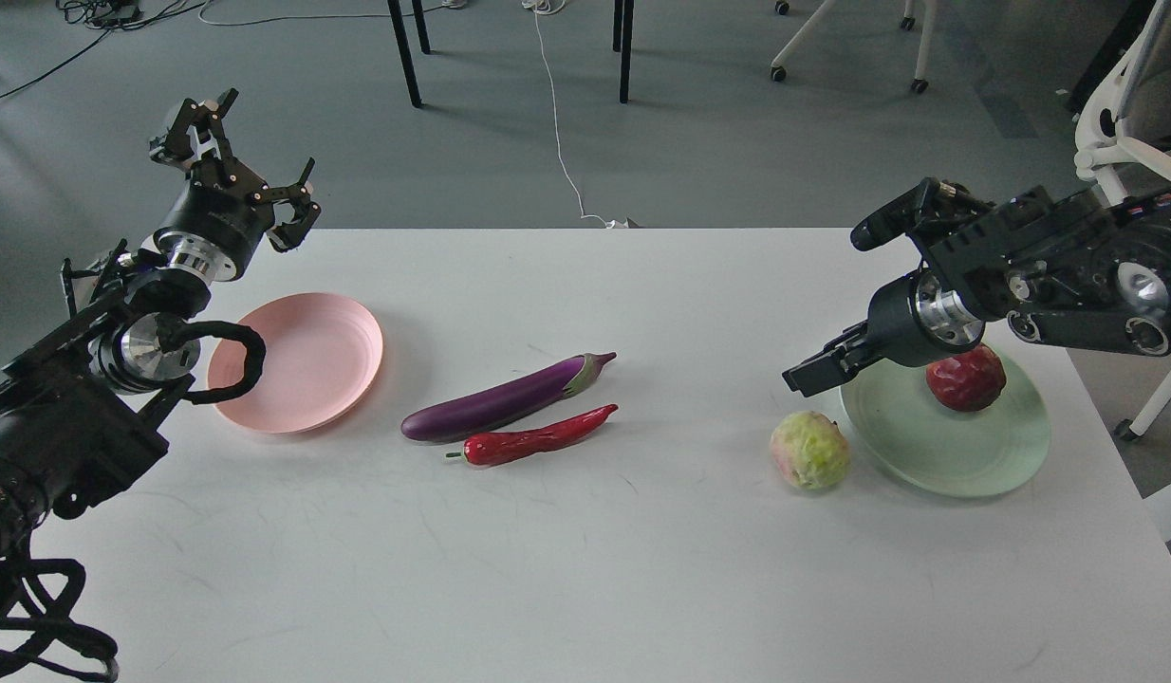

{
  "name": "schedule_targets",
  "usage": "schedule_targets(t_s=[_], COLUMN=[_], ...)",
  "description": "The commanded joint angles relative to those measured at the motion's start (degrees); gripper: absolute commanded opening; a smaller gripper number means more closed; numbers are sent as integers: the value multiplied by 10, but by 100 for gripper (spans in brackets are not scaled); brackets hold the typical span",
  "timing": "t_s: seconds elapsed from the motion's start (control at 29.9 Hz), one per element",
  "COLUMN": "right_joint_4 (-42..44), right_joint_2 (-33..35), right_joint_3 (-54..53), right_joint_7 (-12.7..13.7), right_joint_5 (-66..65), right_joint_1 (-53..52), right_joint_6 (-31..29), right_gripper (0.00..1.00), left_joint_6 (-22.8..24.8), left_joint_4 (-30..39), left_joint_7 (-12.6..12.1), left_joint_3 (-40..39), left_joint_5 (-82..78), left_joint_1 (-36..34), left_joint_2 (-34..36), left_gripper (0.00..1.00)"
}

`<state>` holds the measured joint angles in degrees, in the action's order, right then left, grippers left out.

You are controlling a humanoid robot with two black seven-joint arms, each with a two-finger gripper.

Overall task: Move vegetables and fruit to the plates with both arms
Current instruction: 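Grasp the pale green fruit with the right hand and place it on the green plate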

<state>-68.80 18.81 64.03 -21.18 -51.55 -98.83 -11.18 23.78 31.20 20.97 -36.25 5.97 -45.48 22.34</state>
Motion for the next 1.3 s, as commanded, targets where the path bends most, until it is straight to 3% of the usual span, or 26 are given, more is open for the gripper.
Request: schedule_targets(t_s=[0.0,0.27,0.4,0.5,0.57,0.84,1.07,1.17,1.27], right_joint_4=[-1,-1,-2,0,5,17,37,56,59], right_joint_2=[-9,-26,-34,-31,-26,57,112,115,114], right_joint_3=[6,6,6,5,2,7,12,10,3], right_joint_7=[0,-3,-3,-3,-2,6,6,6,6], right_joint_5=[0,10,13,13,12,-2,-25,-24,-22], right_joint_1=[20,51,65,60,51,9,63,81,92], right_joint_6=[0,1,1,1,1,0,3,5,7], right_gripper=[97,89,70,47,43,44,46,66,76], left_joint_6=[1,0,0,0,0,1,0,0,0], left_joint_4=[-1,0,-1,-1,-1,-1,-1,-1,-1], left_joint_7=[0,0,0,0,0,0,0,0,-1], left_joint_3=[0,0,0,0,0,0,0,1,1], left_joint_5=[-1,0,-1,-2,-2,-2,-2,-2,-2], left_joint_1=[2,7,7,7,7,7,7,7,7], left_joint_2=[6,7,8,9,9,9,9,8,8], left_gripper=[98,98,98,98,98,98,98,98,98])
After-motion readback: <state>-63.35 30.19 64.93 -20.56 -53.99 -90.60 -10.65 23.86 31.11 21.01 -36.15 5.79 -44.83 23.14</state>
